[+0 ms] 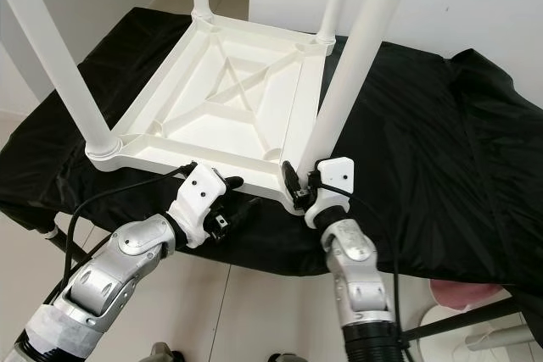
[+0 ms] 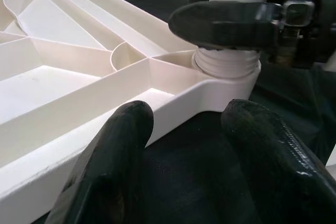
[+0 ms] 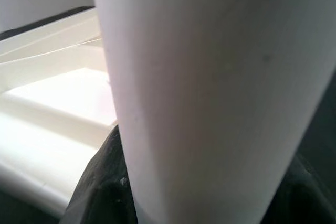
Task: Building children table
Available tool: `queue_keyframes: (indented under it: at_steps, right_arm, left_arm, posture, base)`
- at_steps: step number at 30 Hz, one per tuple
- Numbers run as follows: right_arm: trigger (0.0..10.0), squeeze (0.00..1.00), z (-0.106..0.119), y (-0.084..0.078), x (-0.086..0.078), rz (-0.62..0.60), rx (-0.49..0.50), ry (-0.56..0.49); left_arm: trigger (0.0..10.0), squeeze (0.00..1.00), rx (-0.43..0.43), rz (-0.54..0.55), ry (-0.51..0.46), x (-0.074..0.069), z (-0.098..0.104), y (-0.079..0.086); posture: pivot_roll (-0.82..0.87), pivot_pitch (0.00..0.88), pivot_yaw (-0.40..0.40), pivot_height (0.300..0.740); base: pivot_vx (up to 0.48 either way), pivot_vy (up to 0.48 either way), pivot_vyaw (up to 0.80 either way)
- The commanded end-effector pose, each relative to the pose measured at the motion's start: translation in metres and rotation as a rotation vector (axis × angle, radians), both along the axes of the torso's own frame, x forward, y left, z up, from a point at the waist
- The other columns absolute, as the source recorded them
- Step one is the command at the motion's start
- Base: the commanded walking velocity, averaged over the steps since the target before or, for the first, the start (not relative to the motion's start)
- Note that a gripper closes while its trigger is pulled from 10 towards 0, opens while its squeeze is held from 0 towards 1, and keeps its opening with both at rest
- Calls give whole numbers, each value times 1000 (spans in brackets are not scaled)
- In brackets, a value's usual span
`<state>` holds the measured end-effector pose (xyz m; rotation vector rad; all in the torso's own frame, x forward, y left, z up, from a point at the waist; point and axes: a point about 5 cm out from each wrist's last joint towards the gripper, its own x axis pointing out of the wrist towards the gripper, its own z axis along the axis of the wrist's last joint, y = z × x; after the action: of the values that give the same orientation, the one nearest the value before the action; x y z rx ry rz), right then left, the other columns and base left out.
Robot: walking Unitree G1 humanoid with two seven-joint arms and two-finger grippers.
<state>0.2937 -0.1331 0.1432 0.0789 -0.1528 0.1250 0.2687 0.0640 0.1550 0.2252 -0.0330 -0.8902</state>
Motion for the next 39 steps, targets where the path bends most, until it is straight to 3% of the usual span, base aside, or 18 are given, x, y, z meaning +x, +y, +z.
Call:
queue_keyframes:
  at_steps: [1,6,12,20,21,35,36,39]
  right_arm:
    - [10000,0,-12,-8,-1,-114,44,77]
    - [10000,0,-8,11,-1,-106,40,68]
    - [10000,0,-8,5,-2,-156,13,78]
    - [10000,0,-7,14,-1,-137,19,79]
    - [10000,1000,-6,13,0,-134,21,77]
    - [10000,1000,-9,0,-7,-41,-40,46]
    - [10000,0,-10,-2,-9,-23,-42,45]
    - [10000,0,-13,-9,-11,38,-62,40]
  left_arm:
    - [10000,0,11,-59,6,-5,0,-2]
    - [10000,0,7,-52,6,-1,2,-2]
    - [10000,0,3,-59,3,-1,3,-4]
    - [10000,0,5,-57,-2,-1,3,-4]
    - [10000,0,3,-56,-3,-1,3,-4]
    - [10000,0,1,-25,-22,1,3,-4]
    - [10000,0,1,-24,-24,1,4,-3]
    - [10000,0,2,-15,-28,3,4,-1]
  posture:
    - [23,135,-41,740]
    - [17,134,-31,740]
    - [15,134,-30,740]
    - [19,130,-38,740]
    - [18,129,-41,740]
    - [22,127,-53,740]
    - [23,124,-54,740]
    - [23,118,-55,740]
  base:
    - [0,0,0]
    - [0,0,0]
    - [0,0,0]
    - [0,0,0]
    - [0,0,0]
    - [0,0,0]
    - [0,0,0]
    - [0,0,0]
